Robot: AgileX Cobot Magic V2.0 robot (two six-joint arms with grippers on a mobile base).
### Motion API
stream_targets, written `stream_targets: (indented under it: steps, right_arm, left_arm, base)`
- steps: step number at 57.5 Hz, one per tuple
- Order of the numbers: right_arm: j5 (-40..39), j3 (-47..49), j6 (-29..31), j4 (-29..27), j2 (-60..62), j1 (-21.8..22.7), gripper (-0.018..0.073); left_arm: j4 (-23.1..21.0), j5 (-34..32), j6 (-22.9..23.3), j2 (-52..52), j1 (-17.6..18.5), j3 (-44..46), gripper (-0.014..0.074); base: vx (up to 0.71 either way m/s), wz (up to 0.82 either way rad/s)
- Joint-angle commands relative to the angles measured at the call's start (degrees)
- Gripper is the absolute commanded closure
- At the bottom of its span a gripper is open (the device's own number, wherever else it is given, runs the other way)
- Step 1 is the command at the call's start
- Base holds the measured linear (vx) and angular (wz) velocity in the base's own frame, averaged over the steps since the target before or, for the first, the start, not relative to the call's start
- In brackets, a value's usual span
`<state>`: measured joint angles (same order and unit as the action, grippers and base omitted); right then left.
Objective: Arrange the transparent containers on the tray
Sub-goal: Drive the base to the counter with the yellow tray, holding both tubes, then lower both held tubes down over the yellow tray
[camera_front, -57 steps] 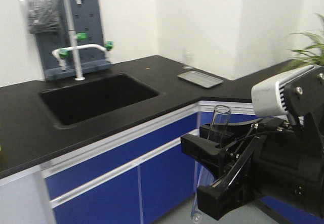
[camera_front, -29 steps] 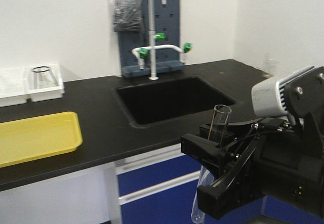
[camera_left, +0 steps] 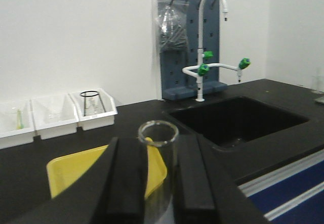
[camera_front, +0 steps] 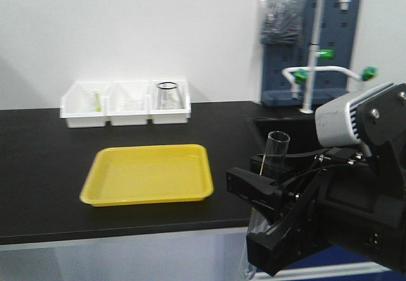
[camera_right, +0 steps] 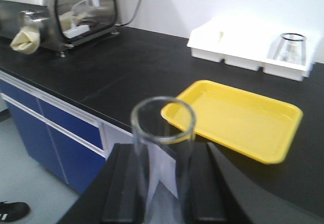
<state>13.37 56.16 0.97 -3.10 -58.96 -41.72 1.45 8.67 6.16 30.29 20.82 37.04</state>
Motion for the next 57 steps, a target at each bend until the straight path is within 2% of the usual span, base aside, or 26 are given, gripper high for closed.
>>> stream_targets:
  steps: [1, 26, 57]
  right_arm:
    - [-4.96, 2.01, 0.58, 0.48, 0.99, -0.06, 0.0450]
    - [-4.96, 2.01, 0.58, 0.48, 0.99, -0.06, 0.0450]
    - [-4.96, 2.01, 0.58, 0.48, 0.99, -0.06, 0.0450]
  left_arm:
    - [-0.44, -4.75, 0.01, 0.27, 0.16, 1.92, 0.0493]
    - [-0.44, -4.75, 0.01, 0.27, 0.16, 1.92, 0.0493]
    - [-0.44, -4.75, 0.01, 0.27, 0.16, 1.92, 0.0493]
  base:
    - [0.20, 0.54]
    - [0.23, 0.37]
    - [0.29, 0.04]
